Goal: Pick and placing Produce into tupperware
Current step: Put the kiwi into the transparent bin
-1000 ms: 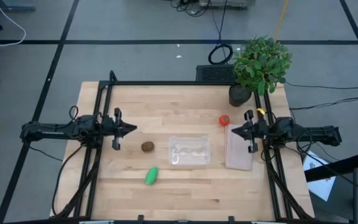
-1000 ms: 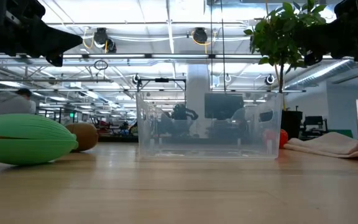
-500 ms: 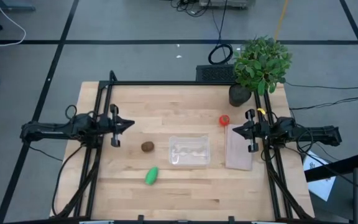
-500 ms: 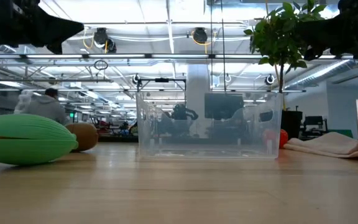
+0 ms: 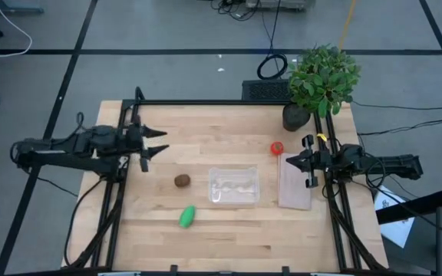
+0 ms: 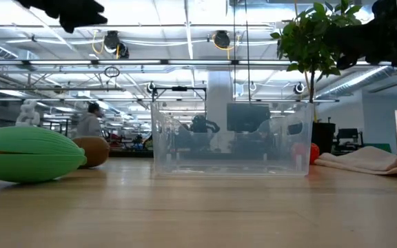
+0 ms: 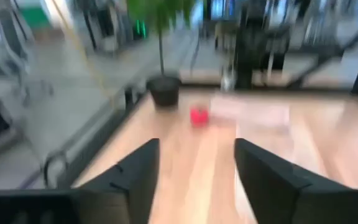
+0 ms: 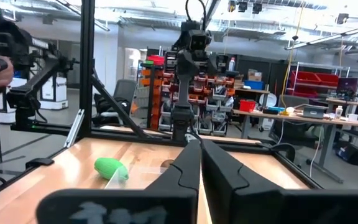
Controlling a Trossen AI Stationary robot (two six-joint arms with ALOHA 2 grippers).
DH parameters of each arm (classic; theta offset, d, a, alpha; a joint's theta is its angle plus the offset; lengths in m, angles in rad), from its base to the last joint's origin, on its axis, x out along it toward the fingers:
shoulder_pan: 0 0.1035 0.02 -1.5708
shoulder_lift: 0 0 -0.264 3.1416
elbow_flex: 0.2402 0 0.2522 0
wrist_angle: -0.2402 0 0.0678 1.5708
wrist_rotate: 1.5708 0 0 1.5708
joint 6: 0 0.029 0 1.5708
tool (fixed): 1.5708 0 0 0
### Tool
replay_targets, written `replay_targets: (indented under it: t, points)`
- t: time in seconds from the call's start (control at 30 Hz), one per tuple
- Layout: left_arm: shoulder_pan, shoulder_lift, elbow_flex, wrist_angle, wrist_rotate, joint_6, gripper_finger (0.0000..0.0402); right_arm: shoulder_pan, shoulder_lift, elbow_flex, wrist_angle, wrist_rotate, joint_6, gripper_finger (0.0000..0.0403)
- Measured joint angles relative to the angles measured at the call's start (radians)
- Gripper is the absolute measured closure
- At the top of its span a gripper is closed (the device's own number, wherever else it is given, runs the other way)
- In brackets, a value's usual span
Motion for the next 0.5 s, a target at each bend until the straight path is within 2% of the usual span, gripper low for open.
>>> replay_targets:
  t: [0.13, 0.27, 0.37, 0.5]
  points:
    - [0.0, 0.154, 0.124, -0.178, 0.008, -0.052, 0.0141, 0.0, 0.012, 0.0, 0.0, 0.028, 0.0, 0.0371]
    - [0.0, 0.288, 0.212, -0.32, 0.014, -0.095, 0.0124, 0.0, 0.022, 0.0, 0.001, 0.074, 0.0, 0.0343]
    - [0.0, 0.371, 0.25, -0.418, 0.059, -0.114, 0.0122, 0.0, 0.024, 0.0, -0.001, 0.077, -0.001, 0.0323]
    - [0.0, 0.467, 0.262, -0.47, 0.158, -0.135, 0.0122, 0.0, 0.024, 0.0, 0.003, 0.077, -0.002, 0.0302]
